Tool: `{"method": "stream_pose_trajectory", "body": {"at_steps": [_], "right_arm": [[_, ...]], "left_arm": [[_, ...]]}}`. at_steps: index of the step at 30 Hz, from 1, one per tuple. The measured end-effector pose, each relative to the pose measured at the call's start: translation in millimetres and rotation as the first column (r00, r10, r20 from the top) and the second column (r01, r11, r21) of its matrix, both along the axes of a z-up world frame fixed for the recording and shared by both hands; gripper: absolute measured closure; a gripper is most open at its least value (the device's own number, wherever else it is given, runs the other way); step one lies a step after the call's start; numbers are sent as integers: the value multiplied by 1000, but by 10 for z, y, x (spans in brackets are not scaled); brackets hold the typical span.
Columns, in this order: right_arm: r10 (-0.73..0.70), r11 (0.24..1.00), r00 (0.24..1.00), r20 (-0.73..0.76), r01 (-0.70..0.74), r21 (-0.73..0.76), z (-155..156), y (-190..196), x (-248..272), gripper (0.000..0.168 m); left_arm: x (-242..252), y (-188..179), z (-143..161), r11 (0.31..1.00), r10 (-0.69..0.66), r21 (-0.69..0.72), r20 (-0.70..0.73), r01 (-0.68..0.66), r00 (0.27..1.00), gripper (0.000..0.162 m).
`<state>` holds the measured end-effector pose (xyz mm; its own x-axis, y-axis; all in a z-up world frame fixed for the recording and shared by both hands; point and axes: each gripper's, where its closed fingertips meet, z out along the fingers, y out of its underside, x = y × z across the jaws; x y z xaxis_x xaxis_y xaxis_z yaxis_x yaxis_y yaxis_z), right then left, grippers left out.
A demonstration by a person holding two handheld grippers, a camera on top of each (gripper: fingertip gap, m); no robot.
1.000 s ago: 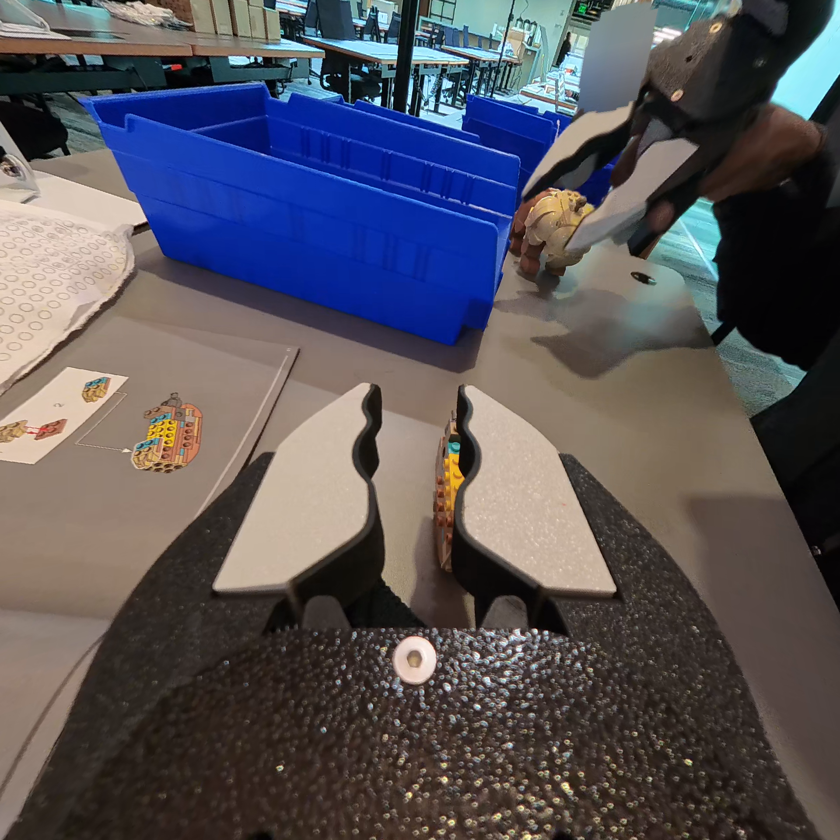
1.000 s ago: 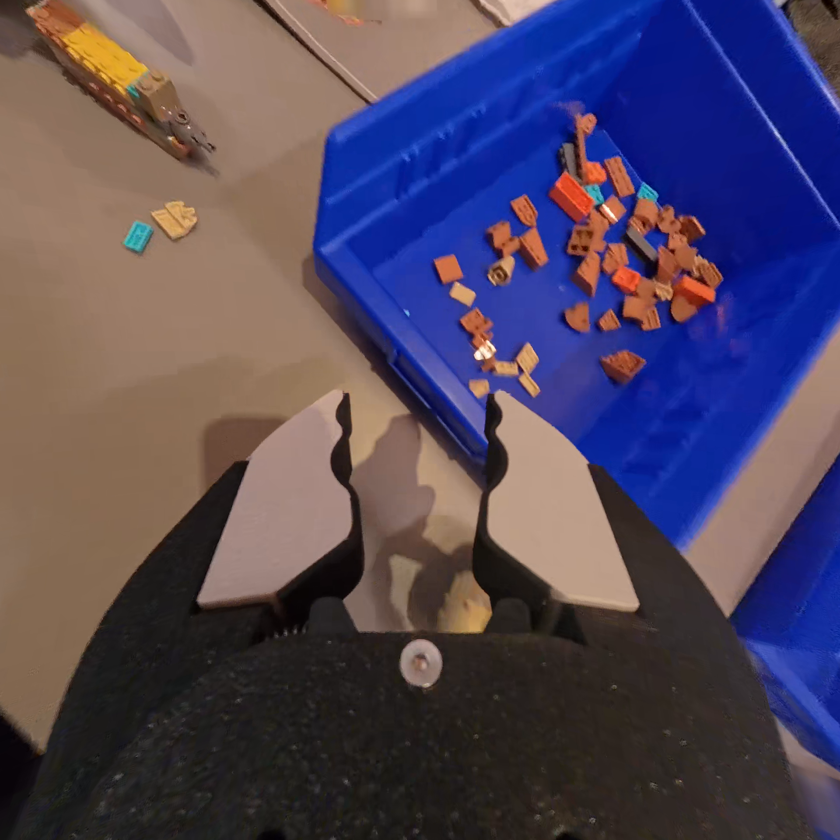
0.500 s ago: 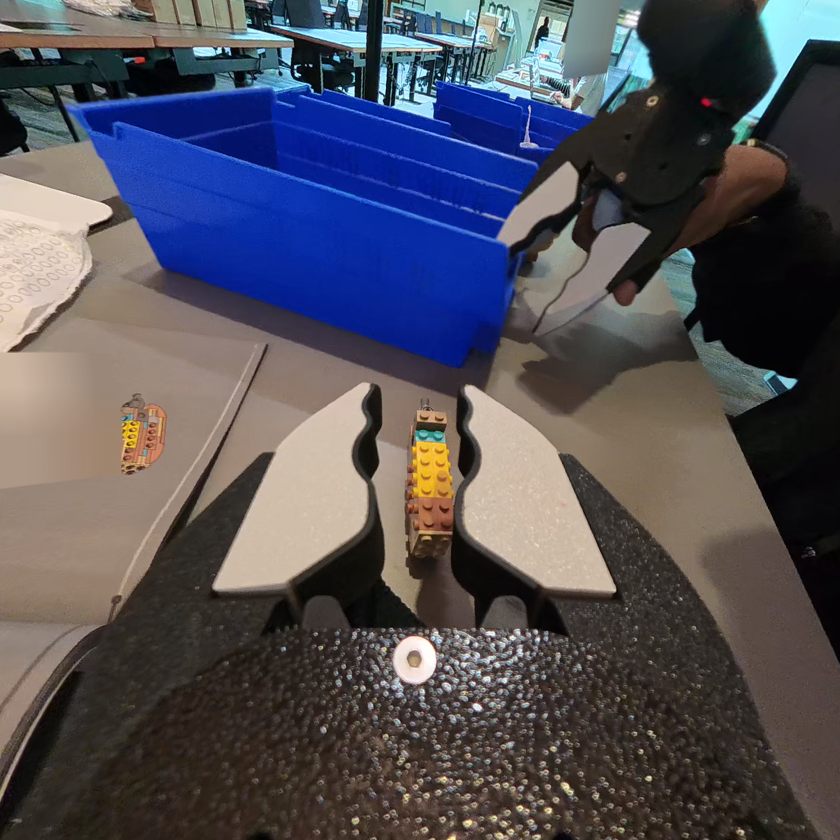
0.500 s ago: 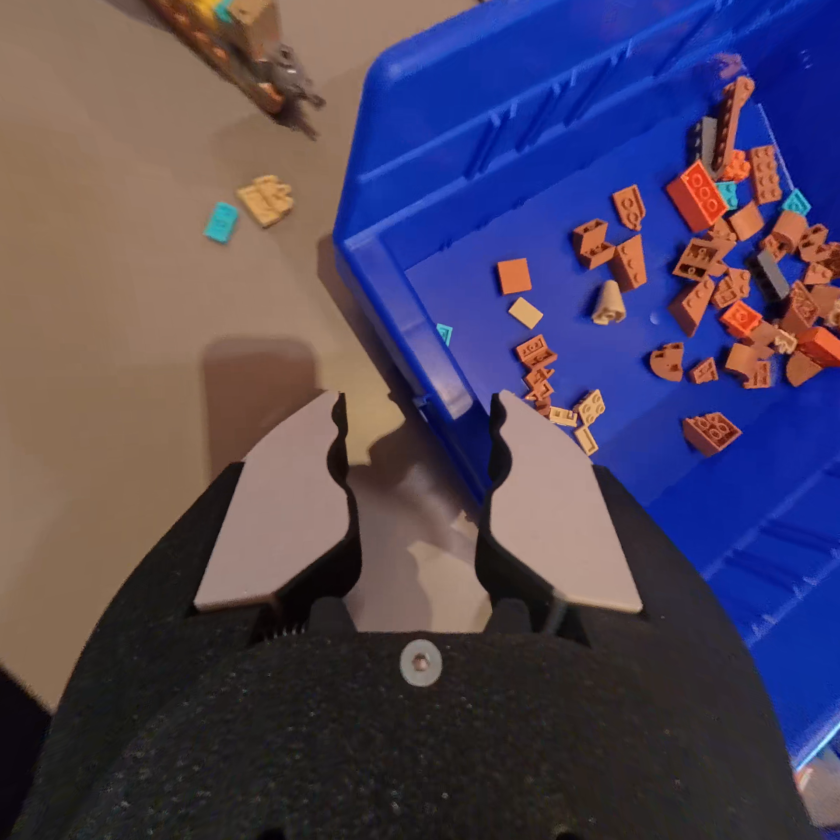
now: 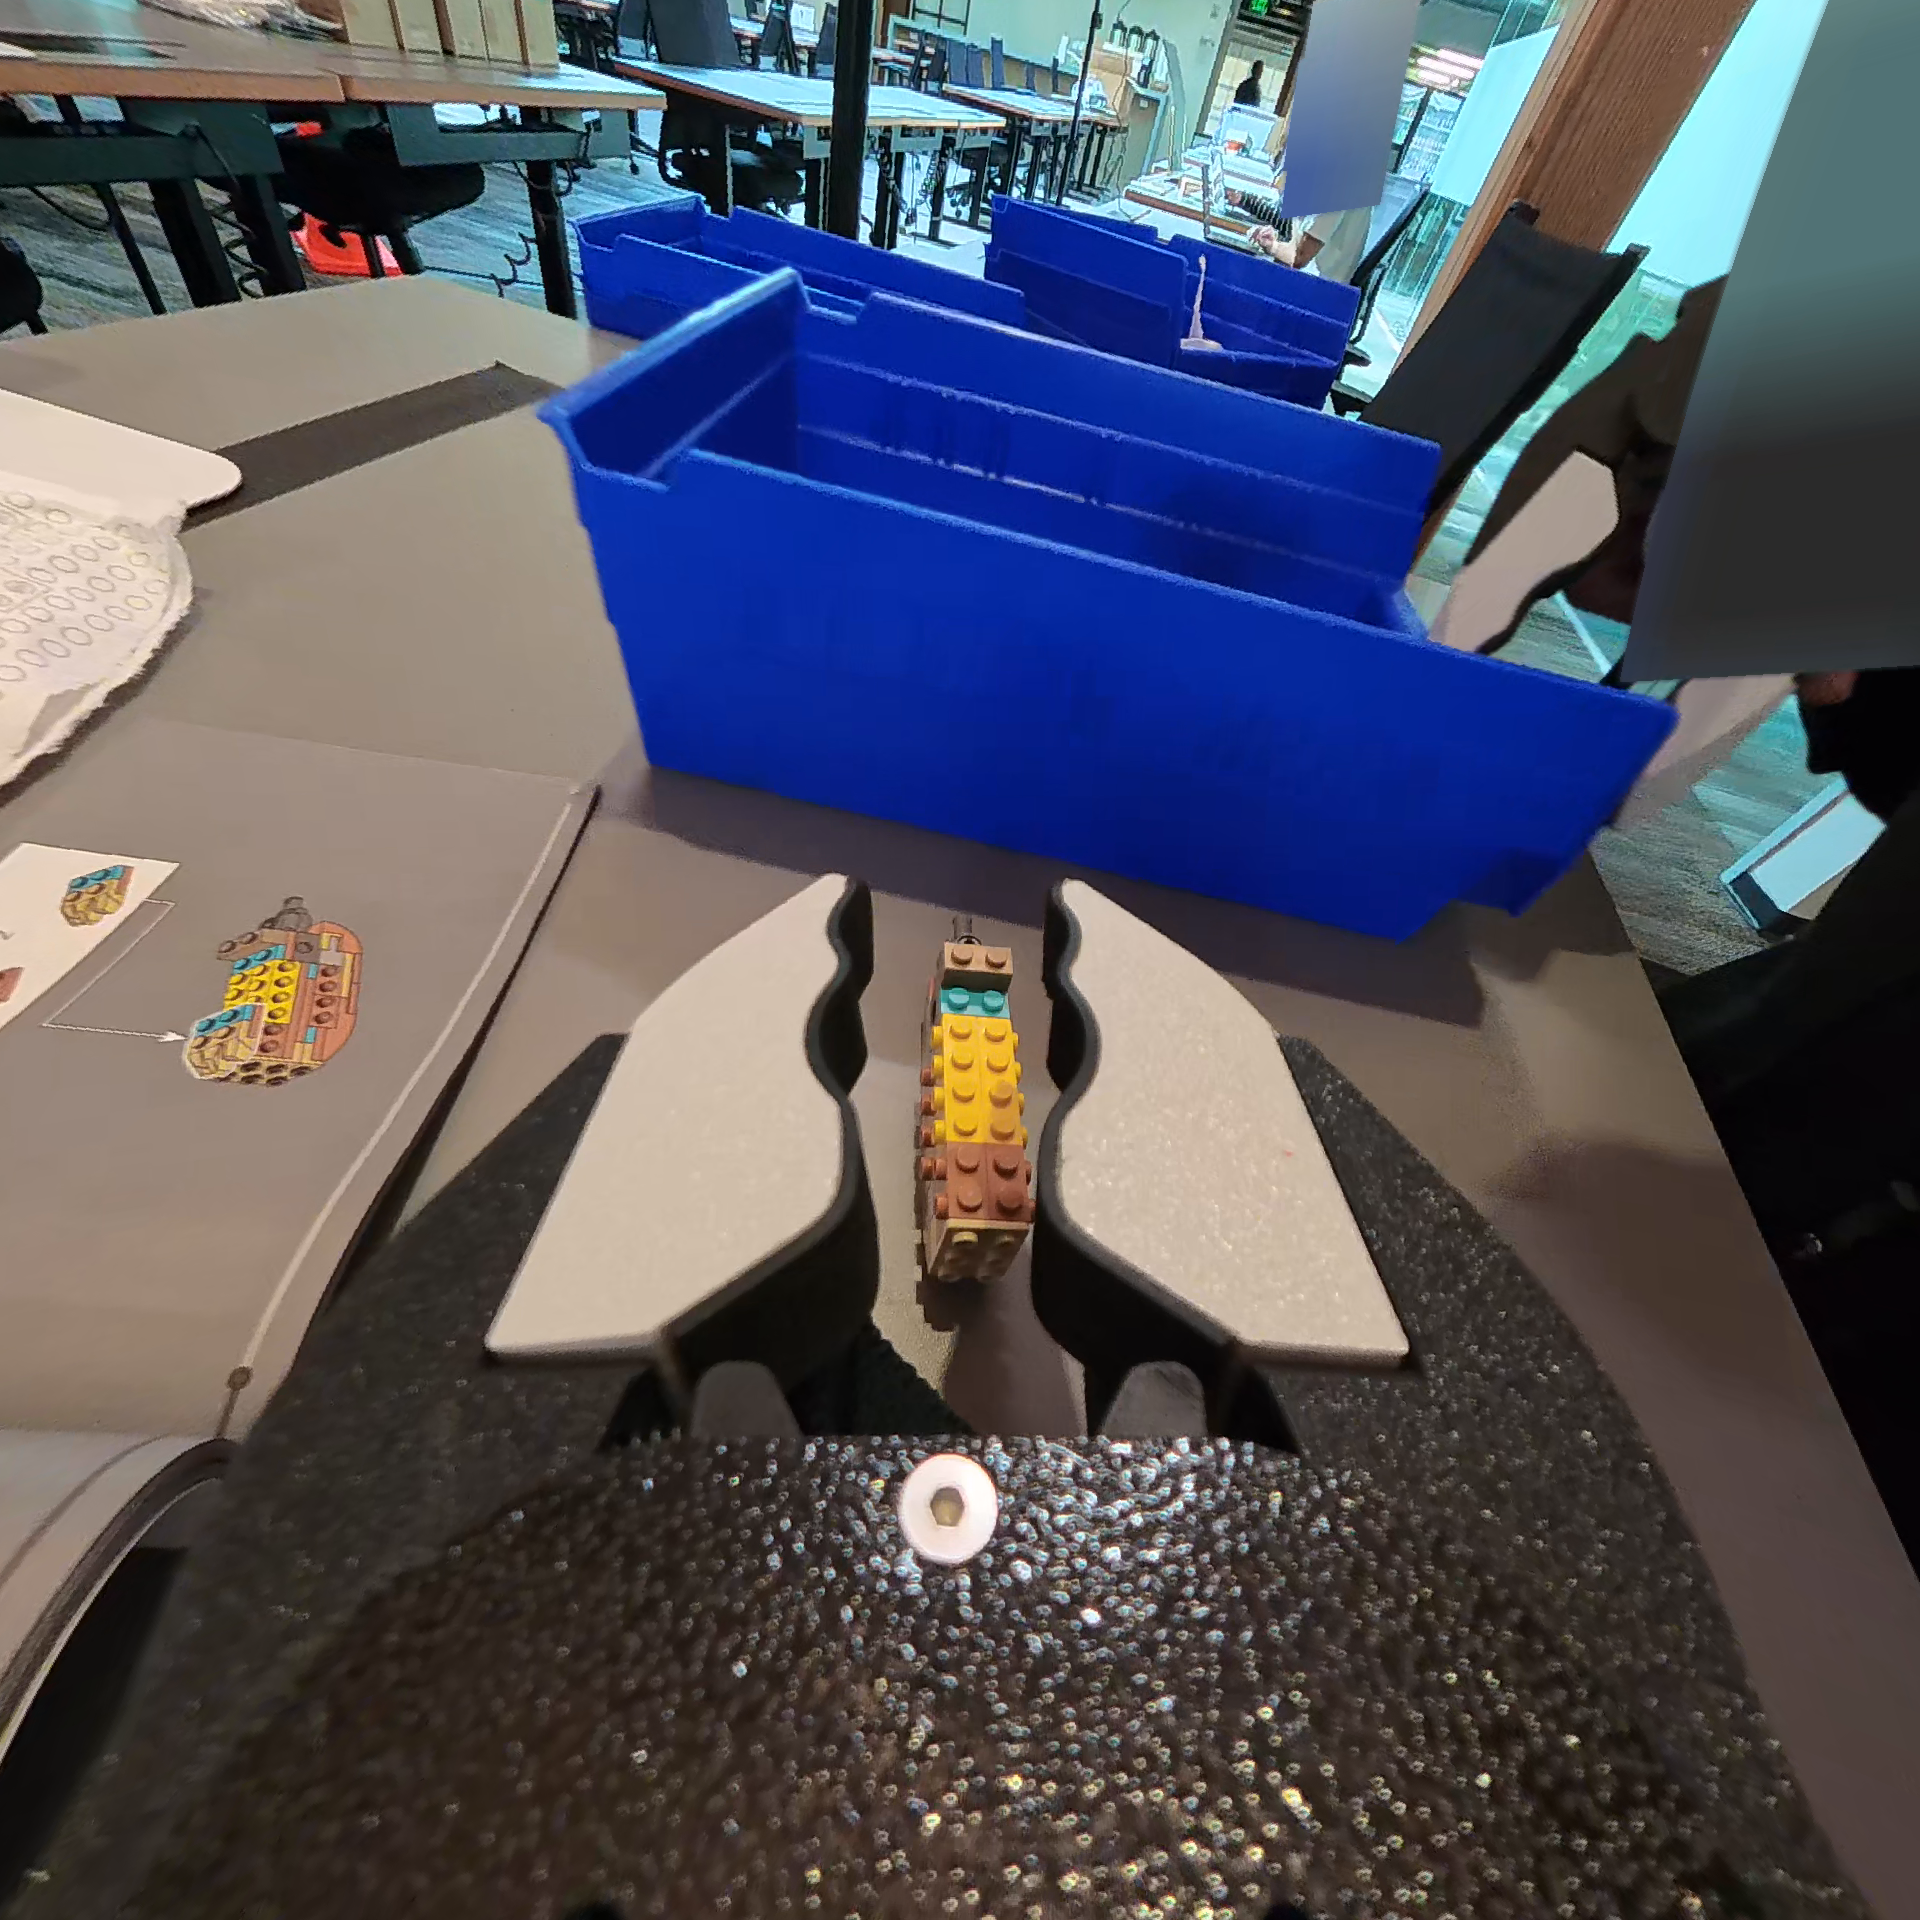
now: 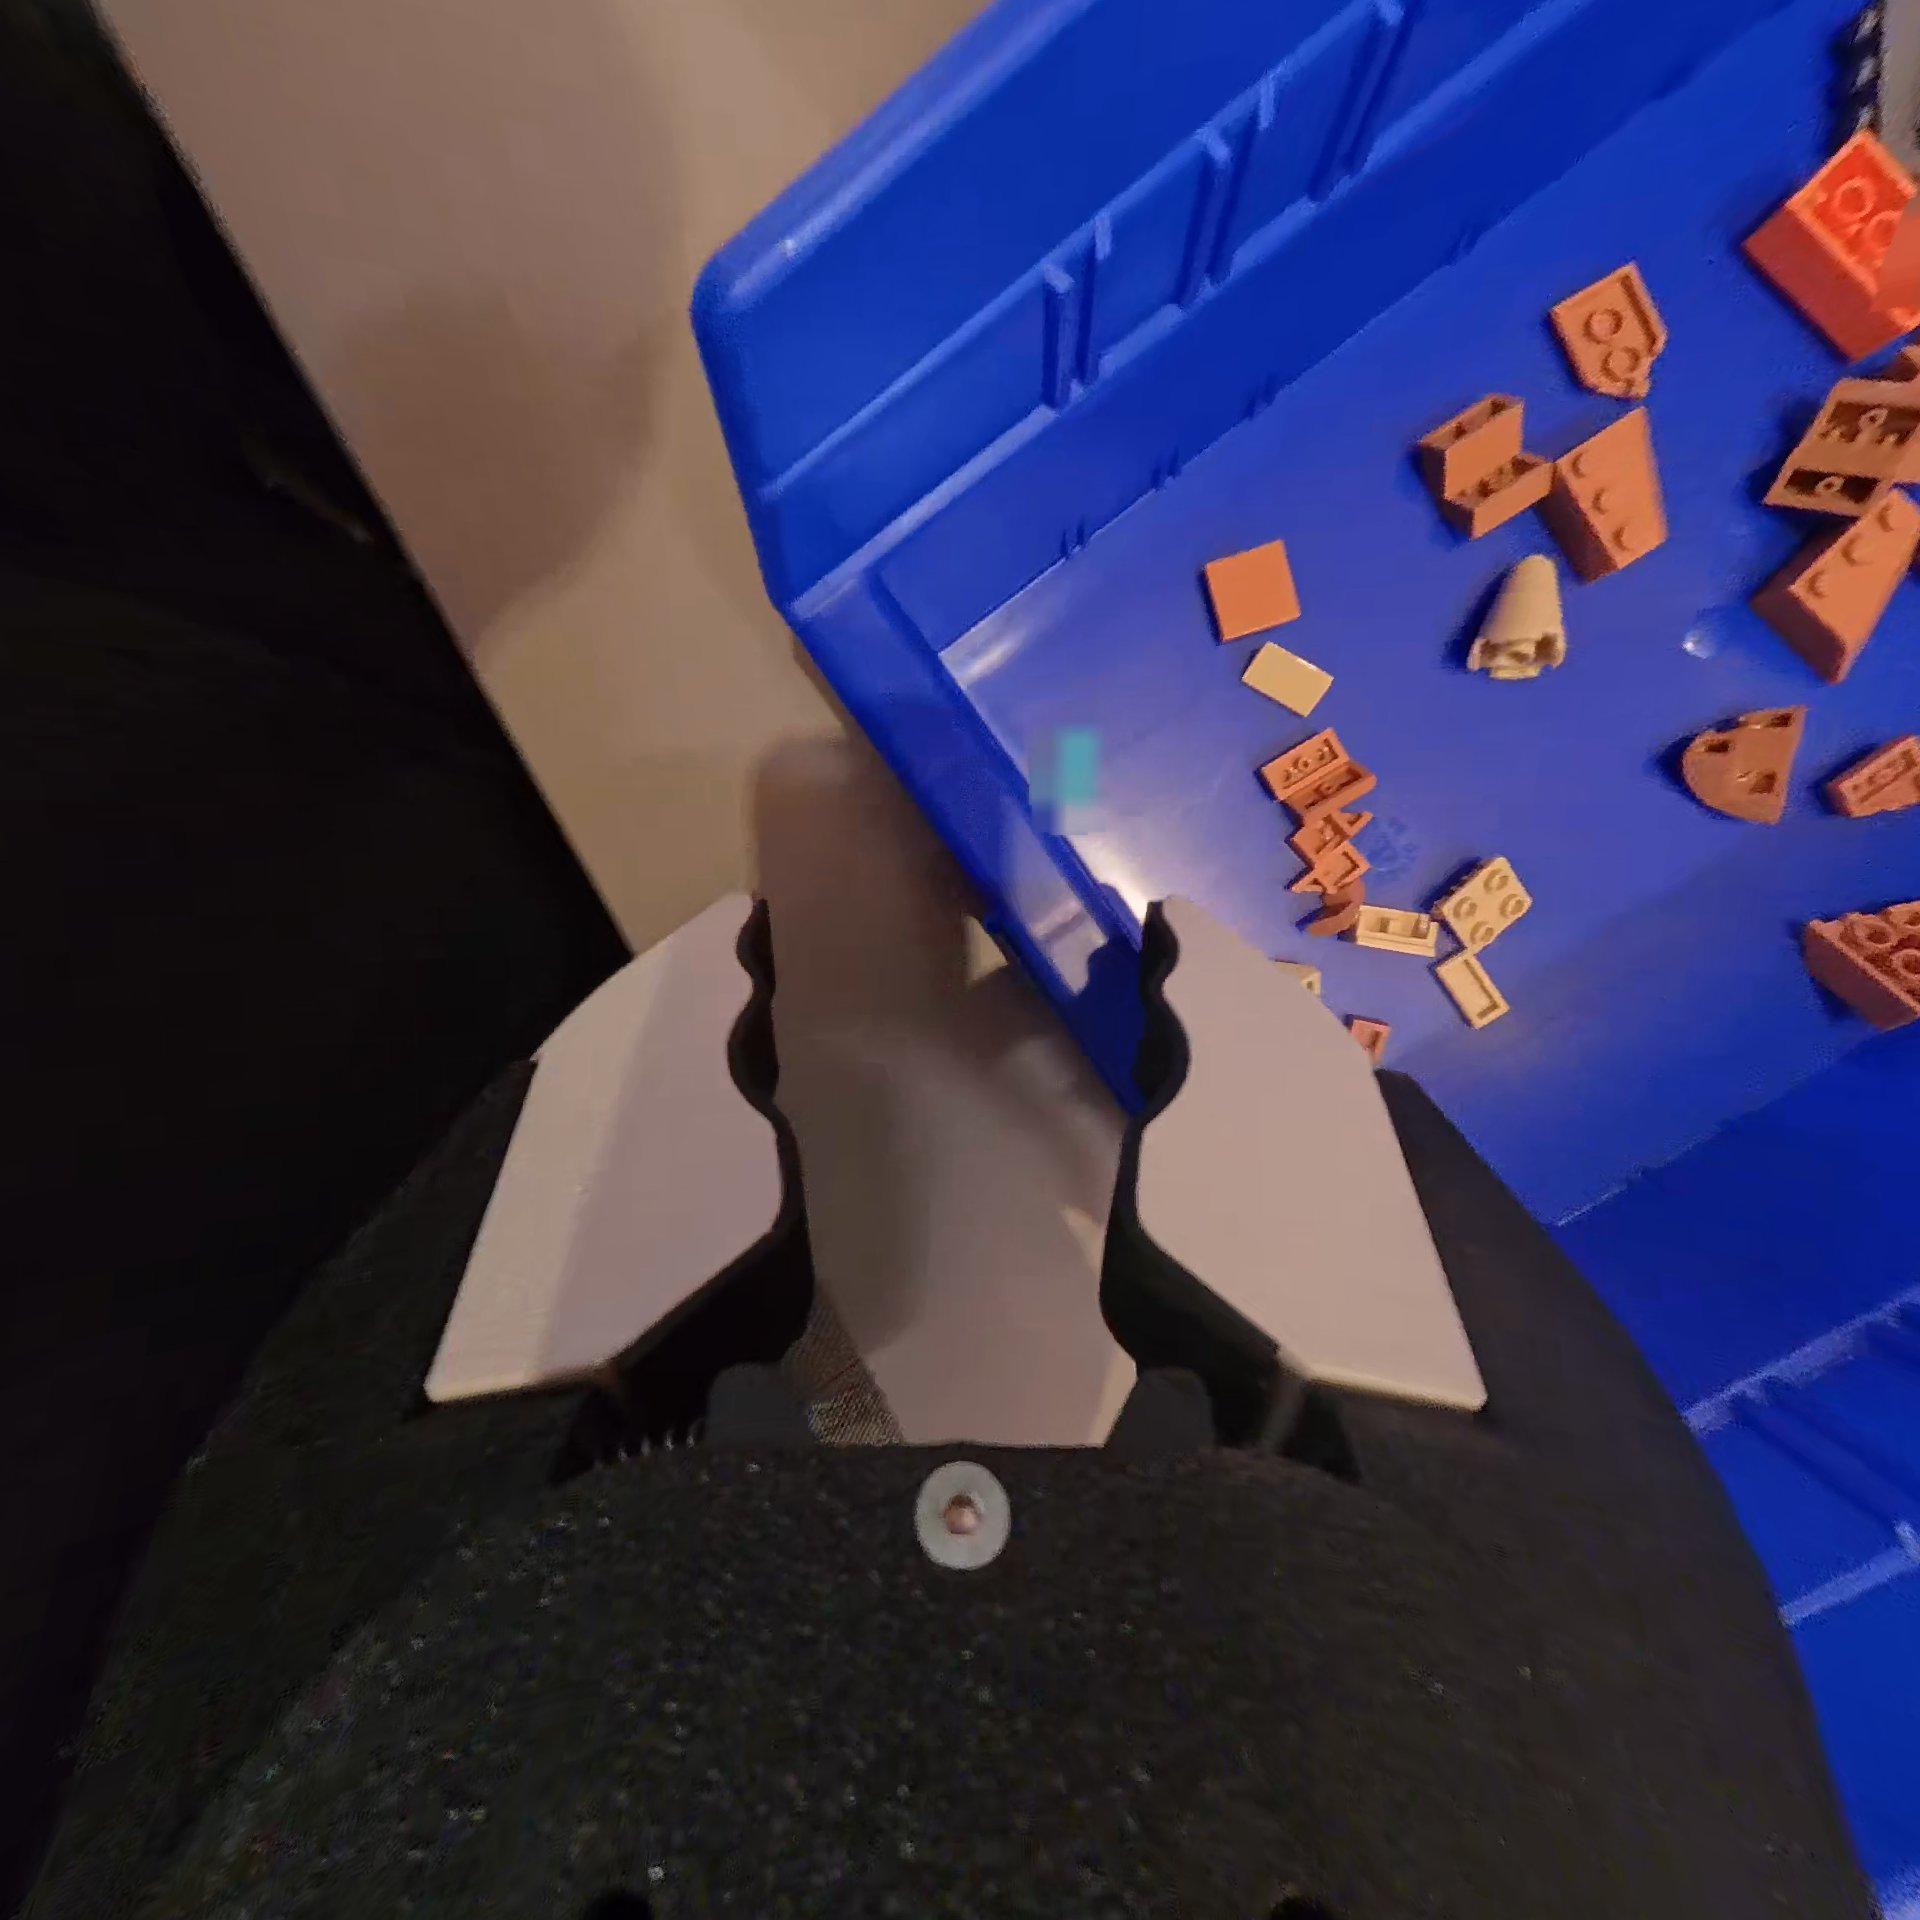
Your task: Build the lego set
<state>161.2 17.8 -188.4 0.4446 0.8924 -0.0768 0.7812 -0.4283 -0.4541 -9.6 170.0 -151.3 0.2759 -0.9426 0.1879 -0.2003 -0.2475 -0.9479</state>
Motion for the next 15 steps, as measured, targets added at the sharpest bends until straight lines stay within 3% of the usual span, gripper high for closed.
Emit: {"method": "stream_pose_trajectory", "body": {"at_steps": [5,10,15], "right_arm": [[61,997,998,-30,-63,-49,139,-161,98,112],[4,991,1000,-19,-1,134,518,321,358,113],[105,966,985,135,-133,222,679,817,483,113]], "left_arm": [[1,-7,6,1000,-3,-3,6,3,1000,131],[11,-18,6,1000,-7,-1,5,7,1000,131],[4,-6,10,1000,-1,-5,10,1,1000,131]]}}
